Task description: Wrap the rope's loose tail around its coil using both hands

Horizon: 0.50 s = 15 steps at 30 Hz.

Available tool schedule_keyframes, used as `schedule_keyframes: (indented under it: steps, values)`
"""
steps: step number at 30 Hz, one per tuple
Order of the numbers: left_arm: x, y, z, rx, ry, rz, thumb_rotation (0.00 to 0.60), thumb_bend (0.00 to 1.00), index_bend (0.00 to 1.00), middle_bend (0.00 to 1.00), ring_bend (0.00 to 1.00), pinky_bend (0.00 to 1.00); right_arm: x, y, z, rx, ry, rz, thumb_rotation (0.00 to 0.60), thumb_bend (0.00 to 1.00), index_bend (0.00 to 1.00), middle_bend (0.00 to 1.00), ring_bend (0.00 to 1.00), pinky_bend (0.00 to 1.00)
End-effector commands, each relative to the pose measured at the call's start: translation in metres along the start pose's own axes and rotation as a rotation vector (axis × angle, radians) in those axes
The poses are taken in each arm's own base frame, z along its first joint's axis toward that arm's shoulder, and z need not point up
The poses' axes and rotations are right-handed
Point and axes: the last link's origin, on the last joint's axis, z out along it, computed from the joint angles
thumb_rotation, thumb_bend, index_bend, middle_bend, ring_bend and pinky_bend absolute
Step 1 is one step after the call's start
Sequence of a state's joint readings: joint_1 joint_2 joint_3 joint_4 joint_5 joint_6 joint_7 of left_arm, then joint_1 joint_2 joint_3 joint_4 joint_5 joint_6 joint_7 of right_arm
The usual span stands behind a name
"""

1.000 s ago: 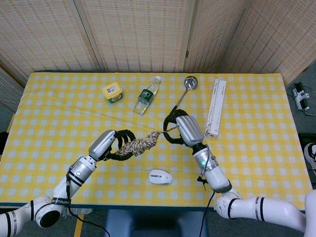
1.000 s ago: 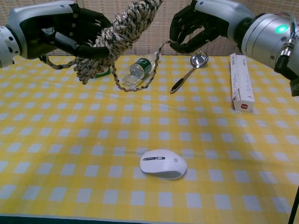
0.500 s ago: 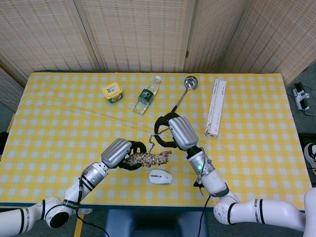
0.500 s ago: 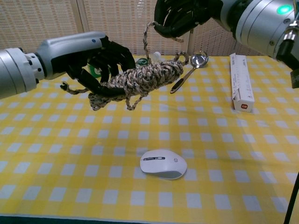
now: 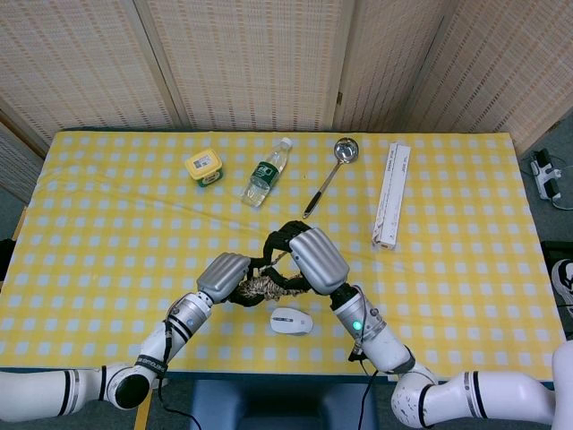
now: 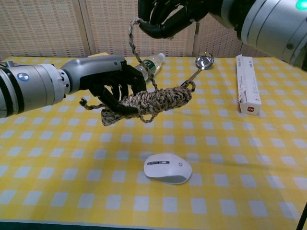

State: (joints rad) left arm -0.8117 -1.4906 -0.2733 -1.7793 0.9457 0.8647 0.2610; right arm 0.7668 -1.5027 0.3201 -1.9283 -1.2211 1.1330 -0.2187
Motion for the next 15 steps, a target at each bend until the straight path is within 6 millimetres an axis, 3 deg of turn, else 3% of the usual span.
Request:
schedule_keyframes:
  steps: [1,6,11,15]
  values:
    - [-0.003,0.004,0.01,0.086,0.004,-0.042,0.6,0.68,0.7,0.69,0.58,0.57,-0.004,-0.002,-0.003,0.002,-0.023,-0.014,0.6,0.55,0.77,0.53,0.42,0.3]
    - [0.001,-0.003,0.017,0.202,0.008,-0.185,0.6,0.68,0.7,0.69,0.62,0.62,-0.011,-0.001,-0.007,0.001,-0.046,-0.064,0.6,0.55,0.77,0.53,0.42,0.3]
    - [0.018,-0.015,0.02,0.296,0.034,-0.469,0.6,0.68,0.71,0.69,0.64,0.64,-0.017,0.002,-0.015,-0.008,-0.053,-0.09,0.6,0.55,0.78,0.53,0.43,0.3]
    - [0.032,-0.025,0.018,0.312,0.088,-0.572,0.6,0.68,0.71,0.69,0.64,0.64,-0.022,0.007,-0.02,-0.022,-0.053,-0.116,0.6,0.56,0.78,0.54,0.44,0.3]
